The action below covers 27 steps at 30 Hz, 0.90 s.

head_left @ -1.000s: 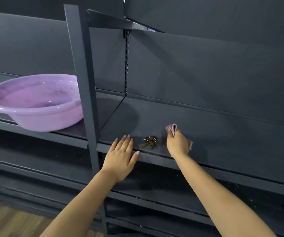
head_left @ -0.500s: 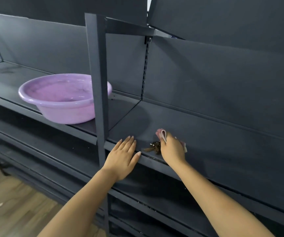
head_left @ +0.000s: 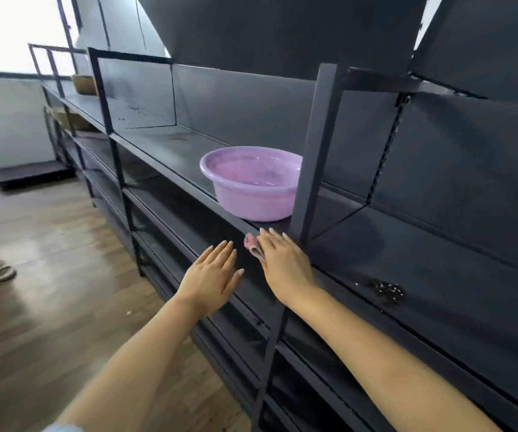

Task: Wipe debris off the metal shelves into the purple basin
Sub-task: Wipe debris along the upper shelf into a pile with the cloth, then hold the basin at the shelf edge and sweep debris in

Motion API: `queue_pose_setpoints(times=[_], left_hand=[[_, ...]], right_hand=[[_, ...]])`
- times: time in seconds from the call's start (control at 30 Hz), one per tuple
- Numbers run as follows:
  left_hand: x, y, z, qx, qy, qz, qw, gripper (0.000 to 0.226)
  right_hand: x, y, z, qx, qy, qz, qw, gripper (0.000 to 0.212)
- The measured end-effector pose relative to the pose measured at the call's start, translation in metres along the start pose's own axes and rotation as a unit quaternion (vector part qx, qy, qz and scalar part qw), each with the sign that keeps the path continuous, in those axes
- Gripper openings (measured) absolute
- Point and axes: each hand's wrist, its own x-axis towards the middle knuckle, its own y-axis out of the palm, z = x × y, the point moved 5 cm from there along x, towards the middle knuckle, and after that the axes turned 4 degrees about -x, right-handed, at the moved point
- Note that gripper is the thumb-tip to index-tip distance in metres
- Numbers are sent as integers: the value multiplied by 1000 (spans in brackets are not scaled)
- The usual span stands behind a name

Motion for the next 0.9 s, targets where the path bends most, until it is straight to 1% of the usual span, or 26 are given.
queue_pose_setpoints(times=[0.1,0.17,0.2,0.27,0.3,0.4,0.47,0.57,0.63,0.77,0.83,0.9], left_hand=[[-7,-11,30,14,-39,-10,999,128],[-8,-20,41,7,-53,-16,998,123],[-7,-24,46,-4,-60,-22,998,112],[-2,-26,56,-37,-84,-23,995,77],[3,-26,61,-60,-99,-19,993,65],[22,-24,73,-139,-112,-31,983,56],[38,-25,76,-218,-116,-43,968,51],[63,-31,75,-326,-145,-46,933,43],[78,-38,74,-390,-174,-52,903,41],[108,-43,75,-543,-239,-49,803,46],[120,-43,76,-606,-271,-47,746,57],[130,-41,78,-658,-289,-54,693,63]], right_hand=[[22,-1,22,-34,-31,-12,999,45],[34,-1,30,-46,-35,-8,998,45],[39,-1,33,-47,-33,-5,998,45],[46,-1,36,-49,-24,-1,998,46],[49,-1,36,-53,-17,2,998,46],[57,1,34,-63,7,12,998,46],[60,-1,30,-64,28,14,997,46],[62,-4,24,-66,56,21,996,48],[65,-6,21,-69,70,23,995,52],[68,-6,17,-85,95,30,991,59],[68,-5,16,-93,104,33,990,60],[68,-4,15,-99,110,33,988,60]])
